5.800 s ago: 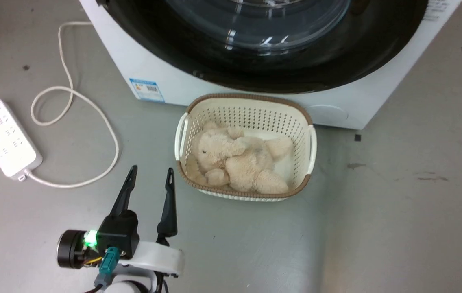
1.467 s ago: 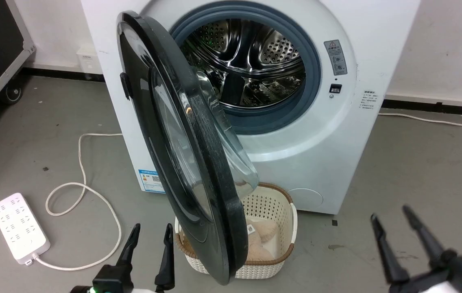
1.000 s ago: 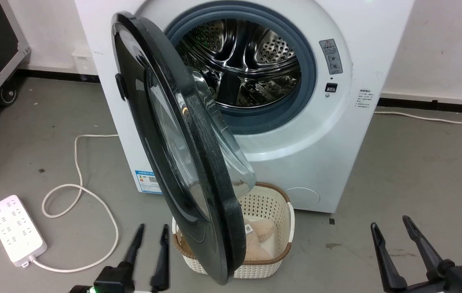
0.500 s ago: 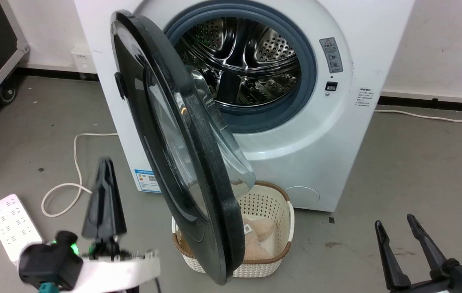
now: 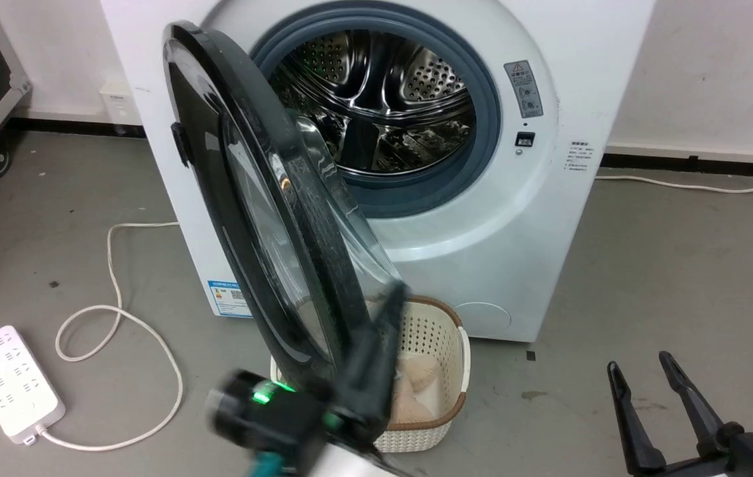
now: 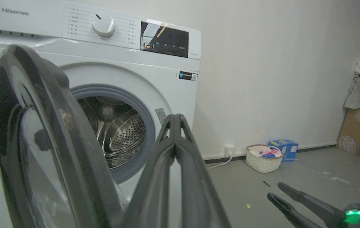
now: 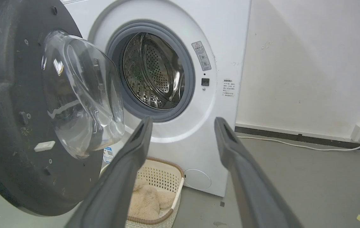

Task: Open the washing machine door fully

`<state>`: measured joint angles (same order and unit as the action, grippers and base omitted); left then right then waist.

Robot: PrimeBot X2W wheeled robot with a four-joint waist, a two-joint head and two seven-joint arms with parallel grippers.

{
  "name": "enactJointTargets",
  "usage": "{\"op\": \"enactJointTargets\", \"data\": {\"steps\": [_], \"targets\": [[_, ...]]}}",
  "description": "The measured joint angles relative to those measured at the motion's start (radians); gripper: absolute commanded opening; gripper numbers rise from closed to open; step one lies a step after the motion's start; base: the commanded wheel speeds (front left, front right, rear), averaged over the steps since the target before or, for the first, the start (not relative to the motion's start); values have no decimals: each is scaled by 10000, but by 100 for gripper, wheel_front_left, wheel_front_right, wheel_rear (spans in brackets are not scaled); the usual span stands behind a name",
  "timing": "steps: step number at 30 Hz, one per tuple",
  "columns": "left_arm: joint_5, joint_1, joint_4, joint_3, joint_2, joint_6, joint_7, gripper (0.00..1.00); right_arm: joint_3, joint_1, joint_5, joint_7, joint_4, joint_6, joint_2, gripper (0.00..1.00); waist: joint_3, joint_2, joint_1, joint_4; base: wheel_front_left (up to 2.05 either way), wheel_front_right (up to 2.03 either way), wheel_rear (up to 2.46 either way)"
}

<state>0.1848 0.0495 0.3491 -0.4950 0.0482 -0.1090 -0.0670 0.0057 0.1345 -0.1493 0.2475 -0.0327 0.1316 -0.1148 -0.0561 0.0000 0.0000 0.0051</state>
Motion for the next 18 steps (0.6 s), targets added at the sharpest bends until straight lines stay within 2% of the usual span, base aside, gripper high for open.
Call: {"op": "enactJointTargets", "data": {"steps": [6,12,18], "targets": [[608,-242,-1919,-1076,2,-138,487,0,48,-8,-2,12,117,0,-4,100,97,0,0,-120,0,0,0],[1041,-112,-3319,-865,-2,-566,213,0,48,-11,-2,13,130,0,-6,100,213,0,0,-221,0,0,0],[1269,183,-4330,-485,12,-642,-140,0,33,-9,-2,15,151,0,-2,100,314,0,1,-148,0,0,0]]}}
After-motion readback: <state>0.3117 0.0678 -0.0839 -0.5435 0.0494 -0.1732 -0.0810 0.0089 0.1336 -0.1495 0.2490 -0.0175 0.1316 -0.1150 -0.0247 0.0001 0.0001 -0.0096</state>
